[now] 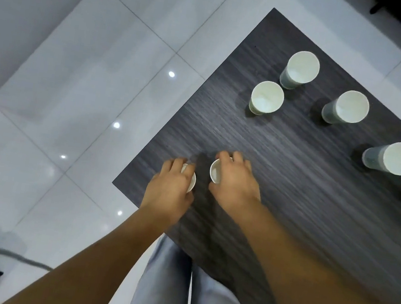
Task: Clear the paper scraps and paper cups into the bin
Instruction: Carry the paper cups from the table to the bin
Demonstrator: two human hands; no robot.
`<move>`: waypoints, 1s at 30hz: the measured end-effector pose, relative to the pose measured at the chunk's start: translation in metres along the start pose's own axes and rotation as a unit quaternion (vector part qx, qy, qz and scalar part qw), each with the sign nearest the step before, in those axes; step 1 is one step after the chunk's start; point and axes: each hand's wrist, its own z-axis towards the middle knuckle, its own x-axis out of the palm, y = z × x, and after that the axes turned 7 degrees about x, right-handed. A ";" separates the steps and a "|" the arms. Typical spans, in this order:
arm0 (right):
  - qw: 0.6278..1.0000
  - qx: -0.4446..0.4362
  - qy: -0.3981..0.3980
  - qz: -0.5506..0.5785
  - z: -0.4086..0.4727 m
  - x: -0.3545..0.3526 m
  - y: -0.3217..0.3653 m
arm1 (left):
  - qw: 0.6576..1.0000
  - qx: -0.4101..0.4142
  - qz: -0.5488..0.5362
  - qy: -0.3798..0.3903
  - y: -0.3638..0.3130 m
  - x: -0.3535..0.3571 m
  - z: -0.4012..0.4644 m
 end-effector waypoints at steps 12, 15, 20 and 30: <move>0.977 0.156 -0.052 0.134 -0.183 -0.008 -0.018 | 0.982 0.170 0.036 0.078 -0.053 -0.053 -0.101; 0.960 0.196 -0.083 0.181 -0.238 -0.005 -0.015 | 0.971 0.206 0.071 0.101 -0.066 -0.069 -0.140; 0.925 0.265 -0.119 0.244 -0.333 0.018 -0.012 | 0.941 0.283 0.125 0.134 -0.097 -0.084 -0.198; 0.779 0.422 -0.225 0.405 -0.525 0.107 -0.054 | 0.785 0.512 0.281 0.205 -0.227 -0.015 -0.333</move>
